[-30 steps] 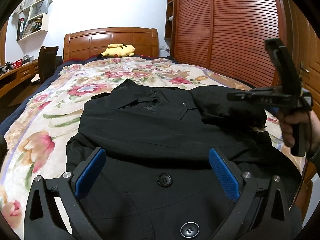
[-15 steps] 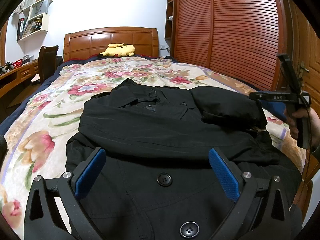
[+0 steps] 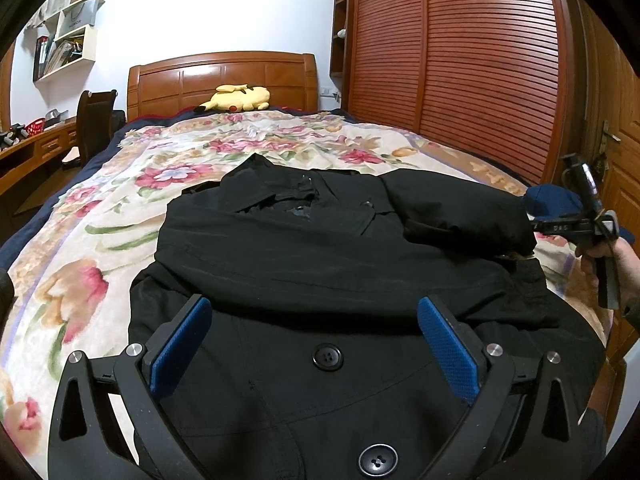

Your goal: Fold large clothes

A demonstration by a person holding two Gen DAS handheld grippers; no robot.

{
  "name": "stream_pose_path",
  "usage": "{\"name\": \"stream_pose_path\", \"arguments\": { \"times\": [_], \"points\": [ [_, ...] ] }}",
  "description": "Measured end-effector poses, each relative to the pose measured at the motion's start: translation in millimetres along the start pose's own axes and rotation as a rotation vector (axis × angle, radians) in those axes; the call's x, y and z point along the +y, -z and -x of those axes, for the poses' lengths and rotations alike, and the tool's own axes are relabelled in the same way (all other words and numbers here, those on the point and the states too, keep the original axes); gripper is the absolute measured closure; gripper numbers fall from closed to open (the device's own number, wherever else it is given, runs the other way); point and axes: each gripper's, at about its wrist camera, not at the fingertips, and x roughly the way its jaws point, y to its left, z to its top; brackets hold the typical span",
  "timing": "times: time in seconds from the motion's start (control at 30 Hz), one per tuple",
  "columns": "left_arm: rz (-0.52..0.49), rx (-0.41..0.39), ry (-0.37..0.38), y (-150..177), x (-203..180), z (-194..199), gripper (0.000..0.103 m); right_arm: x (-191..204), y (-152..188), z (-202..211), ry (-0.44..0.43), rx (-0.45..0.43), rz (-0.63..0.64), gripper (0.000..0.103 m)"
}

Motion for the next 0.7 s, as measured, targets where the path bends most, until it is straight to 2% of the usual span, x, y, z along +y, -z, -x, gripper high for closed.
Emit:
{"name": "stream_pose_path", "arguments": {
  "times": [0.17, 0.3, 0.5, 0.57, 0.6, 0.67, 0.7],
  "points": [
    [0.006, 0.006, -0.005, 1.9, 0.9, 0.0, 0.000, -19.4, -5.3, -28.7, 0.039, 0.080, -0.093, 0.040],
    [0.004, 0.007, -0.008, 2.0, 0.2, 0.3, 0.000, -30.0, -5.4, -46.6, -0.004, 0.131, -0.175, 0.040],
    [0.003, 0.011, -0.008, 2.6, -0.3, -0.4, 0.000, -24.3, -6.2, -47.2, -0.019, 0.142, -0.162, 0.042],
    [0.003, 0.010, -0.008, 2.6, -0.4, 0.1, 0.000, -21.4, -6.0, -48.7, -0.038, 0.149, -0.141, 0.053],
    [0.004, 0.009, -0.008, 2.4, -0.5, -0.2, 0.000, -19.3, -6.1, -48.5, -0.046, 0.150, -0.126, 0.067],
    [0.005, 0.005, -0.005, 2.5, -0.3, 0.3, 0.000, -14.5, -6.8, -46.5, -0.079, 0.149, -0.091, 0.087],
    [0.006, 0.005, -0.005, 2.5, 0.0, 0.6, 0.000, -11.0, -7.5, -42.9, -0.076, 0.140, -0.069, 0.089]
  ]
}}
